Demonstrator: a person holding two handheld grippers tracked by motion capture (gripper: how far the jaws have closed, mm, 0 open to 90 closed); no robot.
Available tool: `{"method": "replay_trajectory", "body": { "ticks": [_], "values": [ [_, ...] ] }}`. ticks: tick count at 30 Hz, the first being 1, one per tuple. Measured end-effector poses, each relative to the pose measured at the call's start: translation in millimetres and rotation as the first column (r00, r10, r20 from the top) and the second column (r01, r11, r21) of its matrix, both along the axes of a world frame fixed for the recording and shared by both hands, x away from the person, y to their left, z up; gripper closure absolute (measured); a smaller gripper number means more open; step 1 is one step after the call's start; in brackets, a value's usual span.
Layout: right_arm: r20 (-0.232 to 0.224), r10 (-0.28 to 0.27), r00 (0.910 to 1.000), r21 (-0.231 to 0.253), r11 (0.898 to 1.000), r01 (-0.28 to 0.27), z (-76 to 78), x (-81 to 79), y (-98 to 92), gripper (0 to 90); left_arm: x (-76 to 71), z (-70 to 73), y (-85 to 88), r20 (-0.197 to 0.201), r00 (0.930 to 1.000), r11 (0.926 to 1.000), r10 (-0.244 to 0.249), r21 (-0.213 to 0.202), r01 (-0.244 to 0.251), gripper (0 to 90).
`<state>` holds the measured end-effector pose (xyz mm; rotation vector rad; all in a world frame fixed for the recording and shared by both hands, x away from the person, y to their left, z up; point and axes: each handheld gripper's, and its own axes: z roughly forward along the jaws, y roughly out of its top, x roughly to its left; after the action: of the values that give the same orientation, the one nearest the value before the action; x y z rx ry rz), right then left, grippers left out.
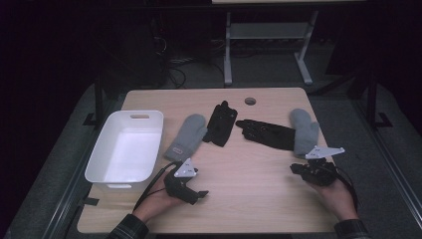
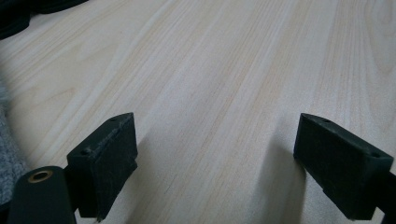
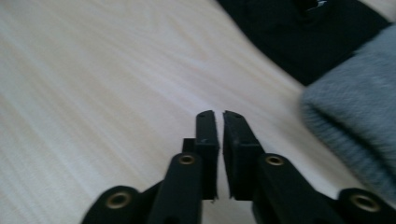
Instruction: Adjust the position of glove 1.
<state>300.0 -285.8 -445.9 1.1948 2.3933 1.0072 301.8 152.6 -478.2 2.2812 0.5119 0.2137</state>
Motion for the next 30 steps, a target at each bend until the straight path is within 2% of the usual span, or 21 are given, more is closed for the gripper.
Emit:
{"method": "replay_trajectory", "body": {
  "ticks": [2,7,13,16,20,25,26,30],
  "values": [
    [0.008,-0.014,0.9999,-0.004,1.0,0.014,4.7,5.9,-6.0,90.0,0.9,0.0,0.0,0.0,1.0,1.0,-0.008,0.0,0.008,12.3],
    [0.044,-0.065,0.9969,0.024,0.998,0.064,17.4,21.0,-24.2,90.0,1.2,0.3,-0.8,-0.008,1.0,1.0,-0.005,-0.002,0.005,12.3],
    [0.062,-0.121,0.9908,0.03,0.992,0.119,23.0,49.5,-42.8,90.0,1.4,0.7,-0.5,-0.011,0.9999,1.0,-0.008,0.003,0.008,12.3],
    [0.056,-0.148,0.9874,0.0,0.989,0.148,17.5,65.7,-49.7,90.0,2.3,0.7,-0.9,-0.009,0.9999,0.9999,-0.014,0.006,0.014,12.3],
    [0.05,-0.169,0.9844,-0.008,0.986,0.169,13.2,71.8,-54.8,90.0,2.6,0.7,-1.1,-0.008,0.9999,0.9999,-0.014,0.006,0.014,12.3],
    [0.013,-0.175,0.9845,-0.03,0.984,0.175,3.3,76.6,-57.4,90.0,2.6,0.7,-1.1,-0.008,0.9999,0.9999,-0.013,0.006,0.013,12.3],
    [0.0,-0.176,0.9845,-0.058,0.983,0.175,-0.2,77.0,-54.3,90.0,2.5,0.6,-1.2,-0.007,0.9999,0.9999,-0.013,0.004,0.013,12.3],
    [-0.005,-0.178,0.984,-0.078,0.981,0.177,-2.9,76.9,-52.4,90.0,2.3,0.4,-1.3,-0.006,0.9999,0.9999,-0.01,0.003,0.01,12.4]
  ]
}}
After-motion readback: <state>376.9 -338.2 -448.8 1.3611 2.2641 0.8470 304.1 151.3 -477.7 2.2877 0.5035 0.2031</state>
